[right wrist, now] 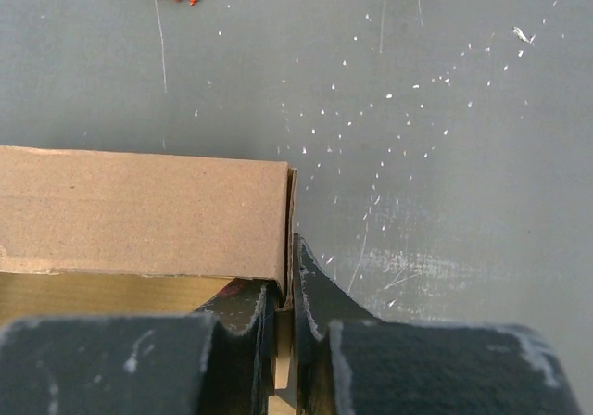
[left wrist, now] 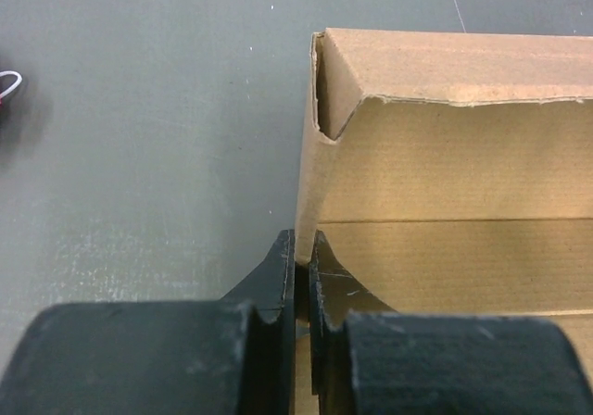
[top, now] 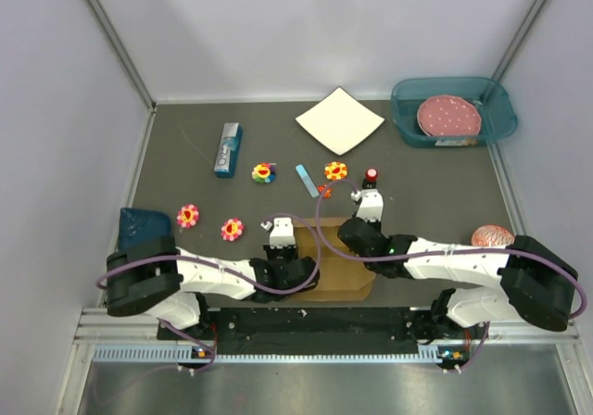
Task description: Fold the paper box
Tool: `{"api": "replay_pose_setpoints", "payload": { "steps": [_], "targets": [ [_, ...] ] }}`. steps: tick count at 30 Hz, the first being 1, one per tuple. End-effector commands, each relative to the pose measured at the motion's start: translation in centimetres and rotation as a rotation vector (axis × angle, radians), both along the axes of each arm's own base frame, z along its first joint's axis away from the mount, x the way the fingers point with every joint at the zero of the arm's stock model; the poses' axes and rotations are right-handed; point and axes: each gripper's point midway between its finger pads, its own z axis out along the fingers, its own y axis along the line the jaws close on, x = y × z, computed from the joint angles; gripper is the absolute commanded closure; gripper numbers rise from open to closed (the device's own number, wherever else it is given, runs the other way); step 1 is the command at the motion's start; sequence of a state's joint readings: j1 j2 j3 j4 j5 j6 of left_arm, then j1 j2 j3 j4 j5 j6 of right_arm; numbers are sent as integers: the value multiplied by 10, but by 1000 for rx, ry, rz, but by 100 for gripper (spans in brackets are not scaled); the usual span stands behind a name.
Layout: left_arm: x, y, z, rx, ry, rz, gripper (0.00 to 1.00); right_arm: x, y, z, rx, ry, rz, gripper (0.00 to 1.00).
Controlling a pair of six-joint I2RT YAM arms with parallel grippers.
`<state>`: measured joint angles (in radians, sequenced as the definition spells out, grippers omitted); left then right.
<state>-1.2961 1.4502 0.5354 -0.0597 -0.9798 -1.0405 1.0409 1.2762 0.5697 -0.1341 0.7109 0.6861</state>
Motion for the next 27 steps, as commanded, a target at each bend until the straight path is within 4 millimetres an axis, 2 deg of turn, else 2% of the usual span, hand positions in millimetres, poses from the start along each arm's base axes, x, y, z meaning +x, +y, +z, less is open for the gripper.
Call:
{"api": "replay_pose_setpoints", "payload": {
  "steps": [1, 2, 5, 6, 9, 17, 22, 27],
  "targets": [
    [4, 5, 15, -42, -41, 23, 93, -6, -4, -1, 1, 3, -6, 100],
    [5, 6, 19, -47, -49, 22, 78, -5, -4, 1, 6, -2, -8, 100],
    [5, 2, 33, -100, -73, -17, 59, -5, -7, 1, 2, -8, -14, 100],
    [3, 5, 38, -127, -82, -26, 50, -5, -9, 1, -3, -13, -18, 100],
    [0, 7, 48, -184, -101, -57, 41, -4, -12, 2, -1, -29, -19, 100],
    [-7, 16, 58, -240, -123, -112, 37, -1, -13, 5, 13, -74, -16, 100],
    [-15, 2, 80, -303, -169, -256, 37, -1, -16, 0, -16, -77, -21, 100],
    [-19, -1, 101, -378, -219, -310, 36, 2, -19, -1, -39, -90, -35, 100]
  ]
}}
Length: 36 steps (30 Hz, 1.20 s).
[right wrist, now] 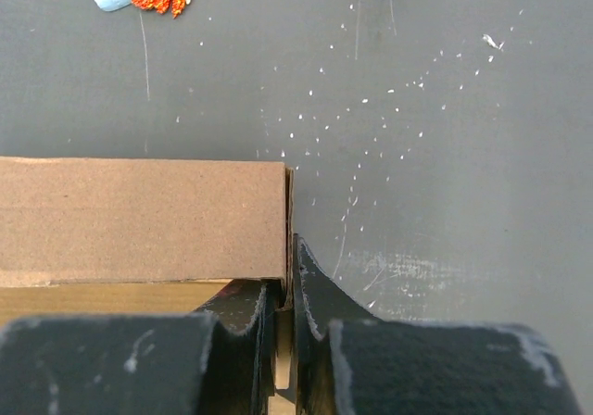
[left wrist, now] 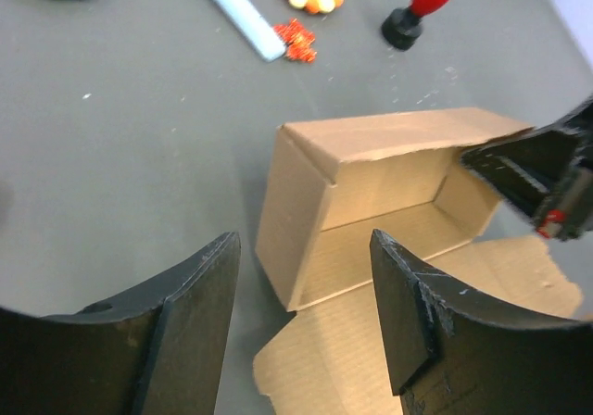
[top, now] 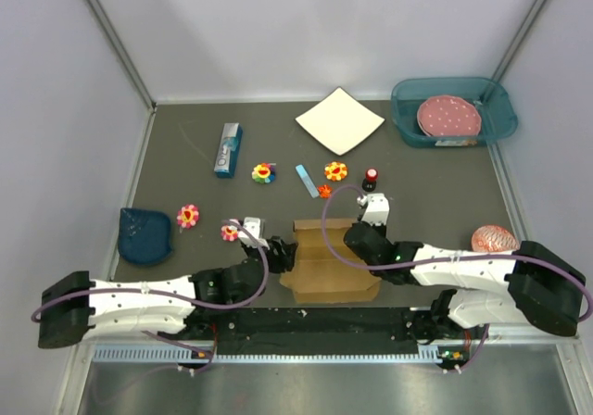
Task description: Fold the paper box
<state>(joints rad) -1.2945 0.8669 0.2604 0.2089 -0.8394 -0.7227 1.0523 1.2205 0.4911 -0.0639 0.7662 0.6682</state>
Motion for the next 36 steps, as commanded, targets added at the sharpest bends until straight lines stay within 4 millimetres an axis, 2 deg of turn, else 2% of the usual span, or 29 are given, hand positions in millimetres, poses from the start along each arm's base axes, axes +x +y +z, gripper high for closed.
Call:
{"api": "replay_pose_setpoints", "payload": {
  "steps": [1, 5, 8, 11, 13, 14, 21, 22, 27, 32, 36],
  "targets": [
    [-3, -10, 32, -103, -88, -83, 36, 3, -6, -1, -41, -36, -21, 100],
    [1, 0, 53, -230, -150, -38, 30, 5, -7, 0, -31, -77, -24, 100],
    [7, 7, 53, -254, -174, -15, 27, 4, -4, 1, -17, -108, -14, 100],
    [22, 8, 44, -267, -132, 3, 27, 3, -3, 1, -18, -142, -12, 100],
    [24, 3, 43, -305, -104, -22, 27, 3, -5, -1, -32, -154, -15, 100],
    [30, 6, 37, -296, -93, -5, 27, 3, -5, -2, -26, -160, -19, 100],
    [44, -15, 41, -346, -67, -76, 27, -1, -4, -10, -65, -181, -17, 100],
    [42, -21, 47, -368, -75, -105, 27, -1, -4, -11, -71, -180, -16, 100],
    [42, -29, 37, -368, -39, -126, 27, -3, 0, -13, -93, -183, -12, 100],
    [43, -28, 23, -346, -14, -120, 30, -8, 1, -16, -101, -176, -3, 100],
    [43, -28, 12, -313, 4, -121, 42, -13, 1, -18, -109, -161, -9, 100]
  ]
}}
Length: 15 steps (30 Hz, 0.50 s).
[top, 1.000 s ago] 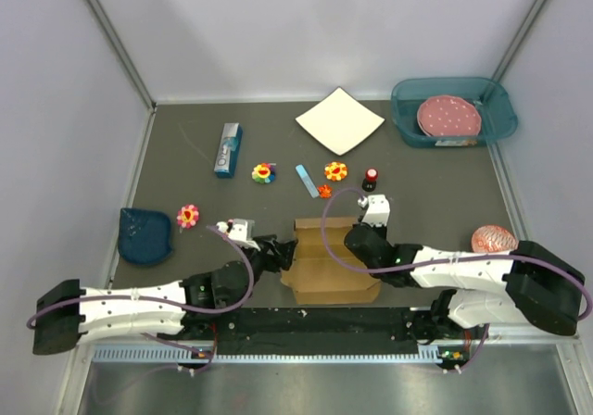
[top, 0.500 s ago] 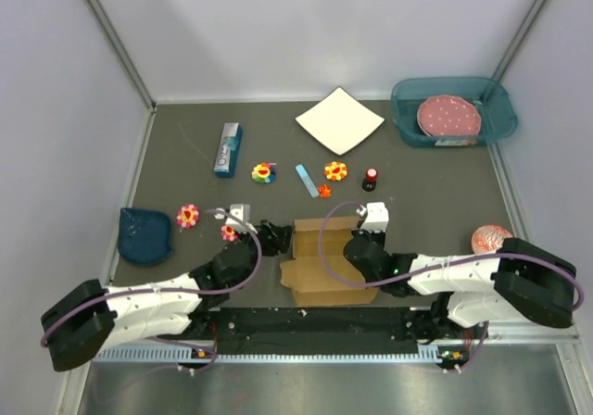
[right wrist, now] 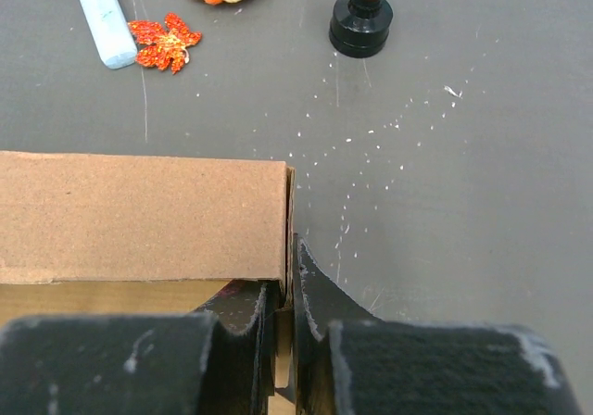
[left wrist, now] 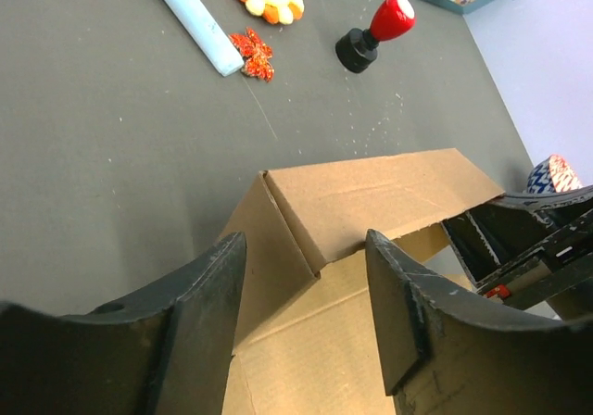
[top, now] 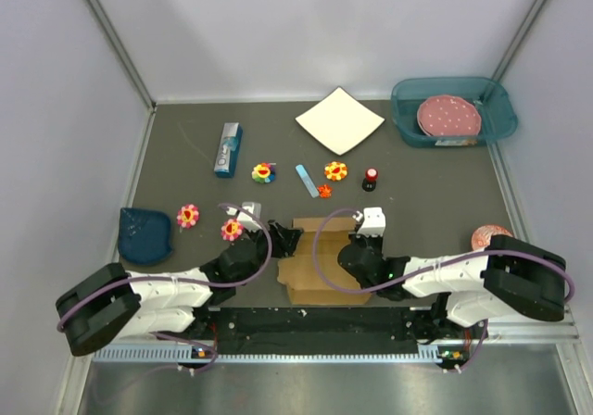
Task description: Fold the paper box
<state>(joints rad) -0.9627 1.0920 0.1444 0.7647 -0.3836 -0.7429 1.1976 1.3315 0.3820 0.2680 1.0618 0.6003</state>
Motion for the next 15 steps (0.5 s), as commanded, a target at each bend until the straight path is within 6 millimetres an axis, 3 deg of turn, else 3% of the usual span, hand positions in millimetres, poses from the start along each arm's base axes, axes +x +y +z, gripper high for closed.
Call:
{"api": "replay_pose_setpoints", "payload": {
  "steps": [1, 4, 13, 15],
  "targets": [
    [4, -8, 14, -43, -30, -15, 46, -14, -2, -19, -62, 78, 25, 100],
    [3, -6, 4, -23, -21, -13, 55, -18, -1, -18, -52, 92, 27, 99],
    [3, -3, -9, 29, -13, -11, 59, -35, -1, -10, -71, 150, 81, 47],
    [3, -5, -10, 38, -5, -17, 60, -38, 2, -2, -61, 153, 109, 42]
  ]
}}
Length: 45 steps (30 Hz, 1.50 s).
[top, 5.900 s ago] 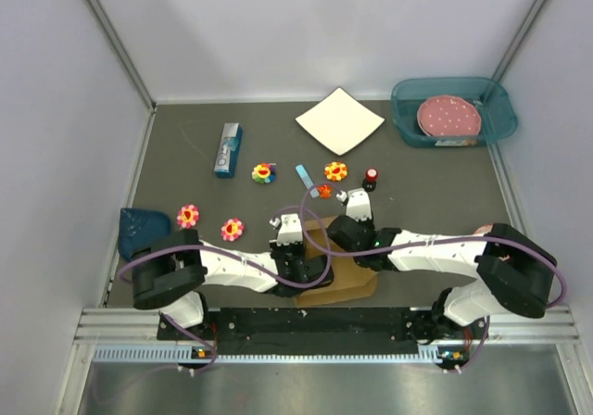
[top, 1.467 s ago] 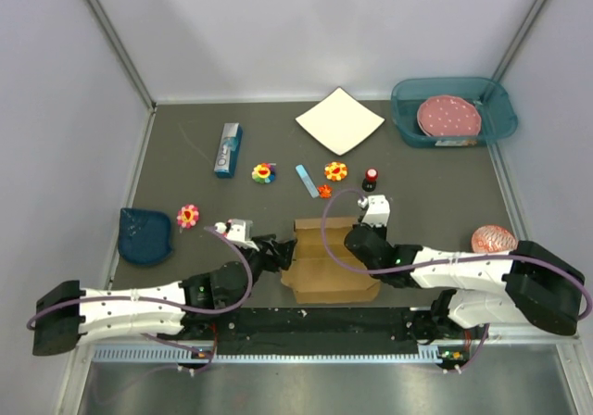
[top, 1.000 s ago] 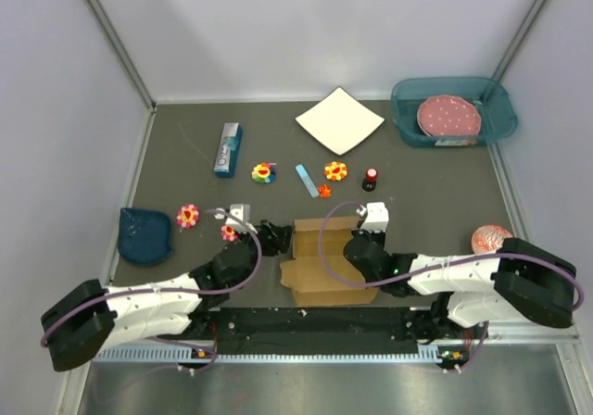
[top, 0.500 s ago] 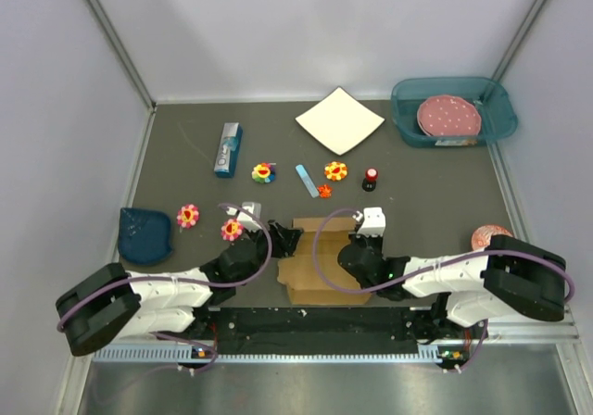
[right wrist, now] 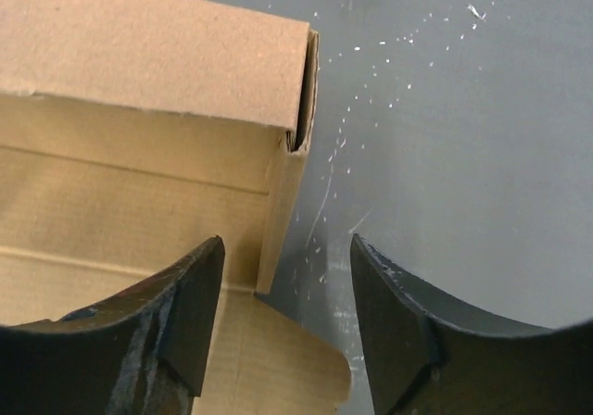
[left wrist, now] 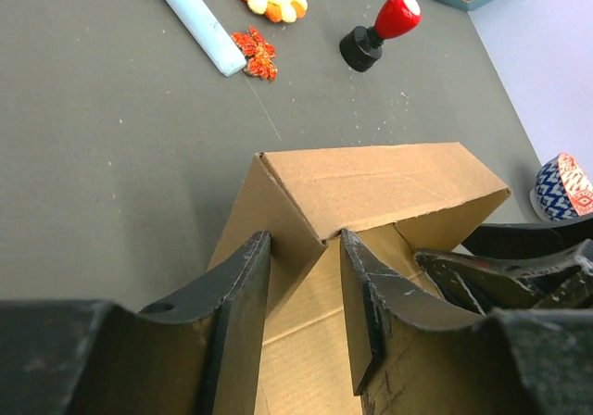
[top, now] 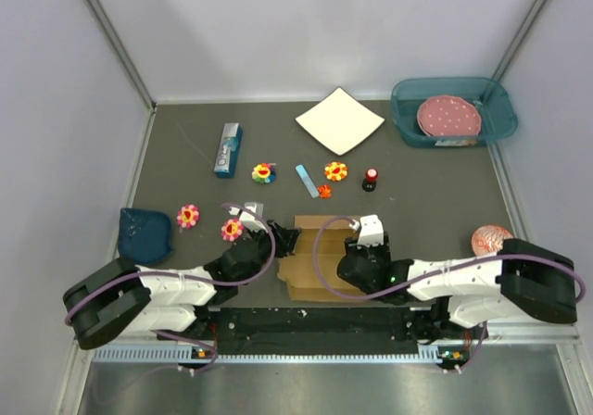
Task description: Fold the paper box
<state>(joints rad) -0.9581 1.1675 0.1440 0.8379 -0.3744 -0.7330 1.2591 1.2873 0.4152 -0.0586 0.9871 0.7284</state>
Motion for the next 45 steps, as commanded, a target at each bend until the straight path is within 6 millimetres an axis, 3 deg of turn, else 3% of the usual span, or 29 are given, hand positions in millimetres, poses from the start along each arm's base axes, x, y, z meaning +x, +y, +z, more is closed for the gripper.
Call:
{"api": "replay_pose_setpoints", "payload": {
  "steps": [1, 5, 13, 16, 22, 25, 31, 35, 39, 45],
  "targets": [
    [1, -1, -4, 33, -2, -11, 60, -10, 10, 22, 34, 19, 54, 39],
    [1, -1, 0, 31, -14, -10, 60, -15, 7, 42, 60, -5, 82, 35],
    [-1, 2, 3, 39, -37, -15, 58, -19, -1, 123, 409, -150, 152, 29],
    [-2, 4, 3, 43, -38, -14, 58, -17, -3, 134, 458, -163, 152, 26],
    [-4, 8, 6, 28, -47, -10, 54, -6, 6, 108, 591, -42, 128, 25],
    [-4, 13, 14, -10, -57, 13, 46, -3, 8, 99, 648, -15, 126, 24],
    [-1, 18, 34, -40, -86, 44, 33, 8, 8, 94, 691, 0, 97, 24],
    [6, 21, 40, -32, -102, 77, 31, 13, 11, 85, 690, 21, 85, 25],
    [14, 16, 39, -11, -89, 72, 31, 17, 9, 69, 689, 44, 58, 31],
    [21, 3, 19, 20, -49, 40, 32, 12, -1, 35, 657, 96, 23, 42]
  ]
}}
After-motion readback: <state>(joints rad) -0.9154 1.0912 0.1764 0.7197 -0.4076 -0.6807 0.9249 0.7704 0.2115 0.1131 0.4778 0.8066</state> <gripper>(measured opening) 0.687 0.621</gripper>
